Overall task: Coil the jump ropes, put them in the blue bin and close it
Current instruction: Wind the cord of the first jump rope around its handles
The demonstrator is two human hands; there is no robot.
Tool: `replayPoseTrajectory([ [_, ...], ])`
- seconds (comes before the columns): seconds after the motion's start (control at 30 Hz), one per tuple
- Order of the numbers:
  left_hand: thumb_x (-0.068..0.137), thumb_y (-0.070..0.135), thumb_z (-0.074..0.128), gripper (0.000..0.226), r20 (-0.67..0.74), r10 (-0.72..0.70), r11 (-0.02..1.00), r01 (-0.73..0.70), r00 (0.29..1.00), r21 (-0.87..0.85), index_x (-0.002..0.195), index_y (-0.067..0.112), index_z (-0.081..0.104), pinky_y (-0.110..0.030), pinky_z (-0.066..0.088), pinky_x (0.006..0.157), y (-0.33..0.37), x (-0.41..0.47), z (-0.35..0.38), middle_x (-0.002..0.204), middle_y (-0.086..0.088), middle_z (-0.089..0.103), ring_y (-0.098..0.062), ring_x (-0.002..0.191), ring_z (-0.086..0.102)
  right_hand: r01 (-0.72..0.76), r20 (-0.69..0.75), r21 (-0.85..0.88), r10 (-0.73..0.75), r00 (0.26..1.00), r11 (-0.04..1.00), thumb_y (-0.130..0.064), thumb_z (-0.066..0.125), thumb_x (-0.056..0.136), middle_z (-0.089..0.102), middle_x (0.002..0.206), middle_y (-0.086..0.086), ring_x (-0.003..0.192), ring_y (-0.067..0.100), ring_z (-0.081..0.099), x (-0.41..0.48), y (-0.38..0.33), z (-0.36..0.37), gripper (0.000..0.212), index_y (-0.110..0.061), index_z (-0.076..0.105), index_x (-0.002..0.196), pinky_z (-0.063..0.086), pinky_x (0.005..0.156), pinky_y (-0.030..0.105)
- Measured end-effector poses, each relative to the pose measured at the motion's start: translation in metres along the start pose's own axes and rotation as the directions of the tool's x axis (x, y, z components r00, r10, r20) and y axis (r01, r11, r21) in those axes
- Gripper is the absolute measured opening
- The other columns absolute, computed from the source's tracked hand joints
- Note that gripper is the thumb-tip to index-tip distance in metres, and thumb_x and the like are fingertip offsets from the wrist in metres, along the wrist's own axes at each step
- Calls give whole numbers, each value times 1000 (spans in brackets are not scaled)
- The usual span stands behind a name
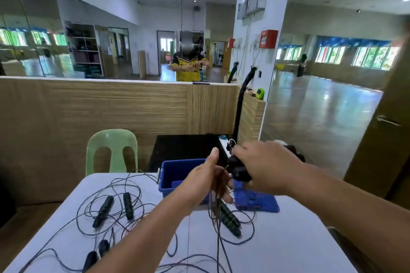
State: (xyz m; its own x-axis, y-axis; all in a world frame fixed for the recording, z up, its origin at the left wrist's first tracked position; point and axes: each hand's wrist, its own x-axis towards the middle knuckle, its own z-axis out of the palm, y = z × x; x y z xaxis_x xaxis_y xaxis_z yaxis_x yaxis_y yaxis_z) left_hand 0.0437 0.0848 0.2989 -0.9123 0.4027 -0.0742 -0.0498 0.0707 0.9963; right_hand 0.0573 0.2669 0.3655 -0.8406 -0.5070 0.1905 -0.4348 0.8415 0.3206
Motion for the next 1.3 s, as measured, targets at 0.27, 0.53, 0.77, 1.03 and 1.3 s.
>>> replayPoseTrajectory([
  [0.27,103,64,32,60,70,-17,988,27,997,-150,77,19,62,-25,19,50,18,-19,22,65,3,27,-15,58,17,41,-237,128,-10,972,991,-53,72,76,62,104,-11,95,17,61,-10,39,7,49,-36,48,115,54,77,36],
  [0.53,110,39,35,46,149,115,991,-103,982,-86,81,18,63,-19,23,44,42,-20,7,62,6,33,-9,51,22,50,-281,693,206,937,719,-25,76,73,64,84,-12,75,9,62,-18,45,11,36,-32,55,102,53,66,31],
  [0.77,110,36,40,42,126,147,989,-145,981,-26,75,19,57,-21,19,47,44,-19,0,65,3,27,-11,54,20,220,-200,976,403,893,-4,-4,63,73,63,79,7,77,25,60,-18,33,18,34,-19,68,103,53,73,39],
  [1.03,110,33,38,44,147,143,985,-125,979,-121,73,22,60,-17,21,44,37,-18,8,62,8,30,-7,51,21,421,-164,735,463,871,-532,0,47,76,60,86,11,79,27,59,-5,6,28,40,-11,66,109,47,83,49],
  [1.3,109,29,45,35,146,163,982,-145,976,-123,81,19,63,-21,21,50,9,-20,-4,66,4,32,-11,57,22,492,-143,509,495,857,-706,-11,55,71,57,94,3,80,17,57,2,-6,32,50,-17,54,120,52,82,39],
])
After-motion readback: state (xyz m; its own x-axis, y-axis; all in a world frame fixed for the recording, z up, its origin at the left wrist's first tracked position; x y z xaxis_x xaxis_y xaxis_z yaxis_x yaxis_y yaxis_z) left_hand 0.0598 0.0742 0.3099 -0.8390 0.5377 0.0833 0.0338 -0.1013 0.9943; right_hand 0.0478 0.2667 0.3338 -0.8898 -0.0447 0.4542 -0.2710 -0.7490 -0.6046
